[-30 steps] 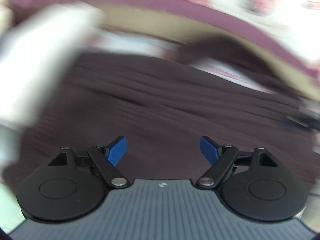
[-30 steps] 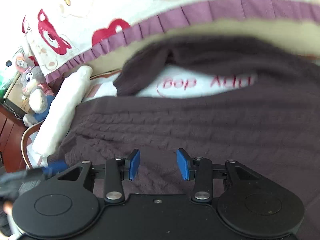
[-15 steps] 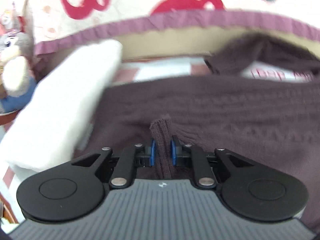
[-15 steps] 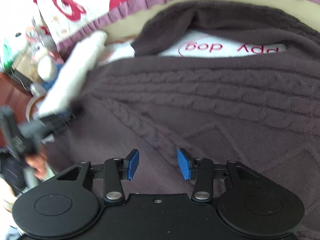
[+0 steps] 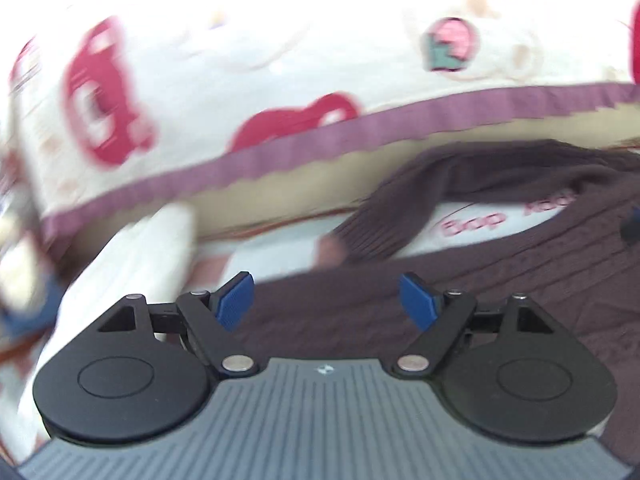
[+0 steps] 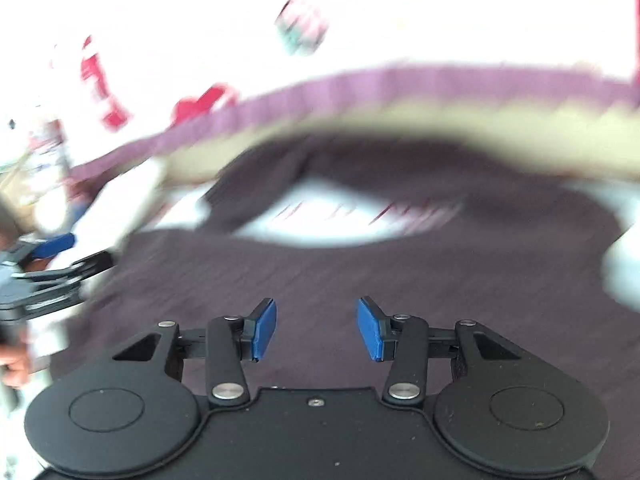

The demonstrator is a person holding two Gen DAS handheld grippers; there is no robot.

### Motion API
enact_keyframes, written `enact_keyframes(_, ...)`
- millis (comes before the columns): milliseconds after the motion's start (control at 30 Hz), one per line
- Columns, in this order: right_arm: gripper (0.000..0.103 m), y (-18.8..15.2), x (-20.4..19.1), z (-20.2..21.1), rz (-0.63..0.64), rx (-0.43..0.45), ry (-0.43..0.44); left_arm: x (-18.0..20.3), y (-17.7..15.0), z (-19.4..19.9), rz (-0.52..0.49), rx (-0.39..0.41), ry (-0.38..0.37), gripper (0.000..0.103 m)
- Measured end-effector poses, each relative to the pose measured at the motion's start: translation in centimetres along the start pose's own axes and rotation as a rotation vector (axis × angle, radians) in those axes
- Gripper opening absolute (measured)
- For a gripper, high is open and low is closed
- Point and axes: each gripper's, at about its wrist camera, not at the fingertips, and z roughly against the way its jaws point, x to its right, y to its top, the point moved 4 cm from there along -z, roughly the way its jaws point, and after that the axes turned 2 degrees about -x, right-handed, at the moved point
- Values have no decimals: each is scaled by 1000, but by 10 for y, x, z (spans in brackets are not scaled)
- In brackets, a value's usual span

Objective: Fold clothes
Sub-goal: 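Grasp the sweater sleeve with the left gripper and lift it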

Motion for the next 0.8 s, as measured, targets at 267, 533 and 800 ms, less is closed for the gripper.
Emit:
enact_keyframes(267, 56, 1, 75, 4, -177, 24, -170, 44, 55, -105, -249, 37, -75, 80)
enact_keyframes(533, 44, -6, 122, 5, -510, 73, 52, 76, 63, -188, -339, -164, -21, 87)
enact_keyframes(800, 48, -10, 123, -19, -566, 2, 103, 80, 67, -175, -285, -92, -82, 16)
